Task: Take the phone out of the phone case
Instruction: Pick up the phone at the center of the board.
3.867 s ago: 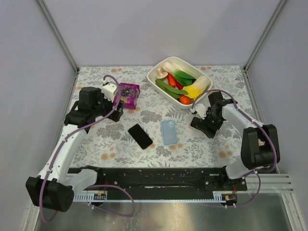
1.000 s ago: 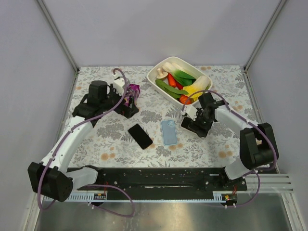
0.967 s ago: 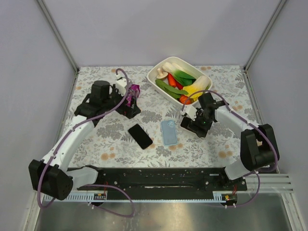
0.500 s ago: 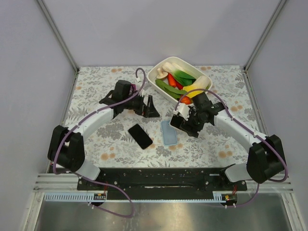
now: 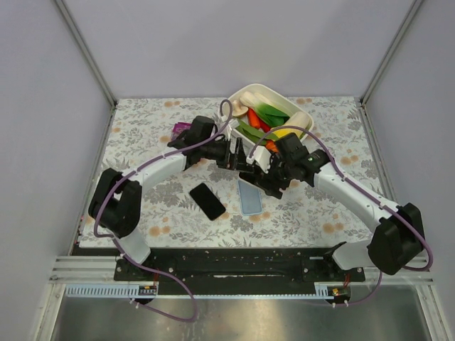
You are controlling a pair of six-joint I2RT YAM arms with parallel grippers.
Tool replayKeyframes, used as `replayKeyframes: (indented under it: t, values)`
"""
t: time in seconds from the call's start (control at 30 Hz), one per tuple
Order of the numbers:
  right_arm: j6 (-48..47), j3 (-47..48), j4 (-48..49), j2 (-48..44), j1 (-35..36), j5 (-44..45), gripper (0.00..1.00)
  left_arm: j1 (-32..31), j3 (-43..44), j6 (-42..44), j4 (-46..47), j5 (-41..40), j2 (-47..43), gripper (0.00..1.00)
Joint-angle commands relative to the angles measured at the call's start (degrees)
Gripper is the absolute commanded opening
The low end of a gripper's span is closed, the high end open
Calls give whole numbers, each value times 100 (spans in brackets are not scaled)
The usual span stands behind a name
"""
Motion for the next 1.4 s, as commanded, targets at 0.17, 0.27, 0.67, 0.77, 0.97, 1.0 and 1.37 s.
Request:
replayKeyframes:
  t: [0.17,0.27,0.67,0.77,0.97,1.0,1.37]
  values:
    - [316,318,515,-405,124,106,0,-173,185,1,139,177,48,60]
    - [403,292,533,-423,150,44,0,-182,246,1,130,274,127,39]
    - [799,186,568,-721,221,-228,43,-147,308,799,-229,854,-136,0]
    - [887,221,516,-915,212,-237,50,-33,273,1204,-493,924,-426,0]
    - [1185,519,252,-1152,212,-412,55,555,115,1819,-800,1503,-1067,0]
    - [1264,616,217,-1144,203,-491,55,704,106,1994,-915,1661,-1190,0]
    - [1301,2206,-642,-363,150,-2344,50,1786,-290,3445,-2040,2989,-3009,0]
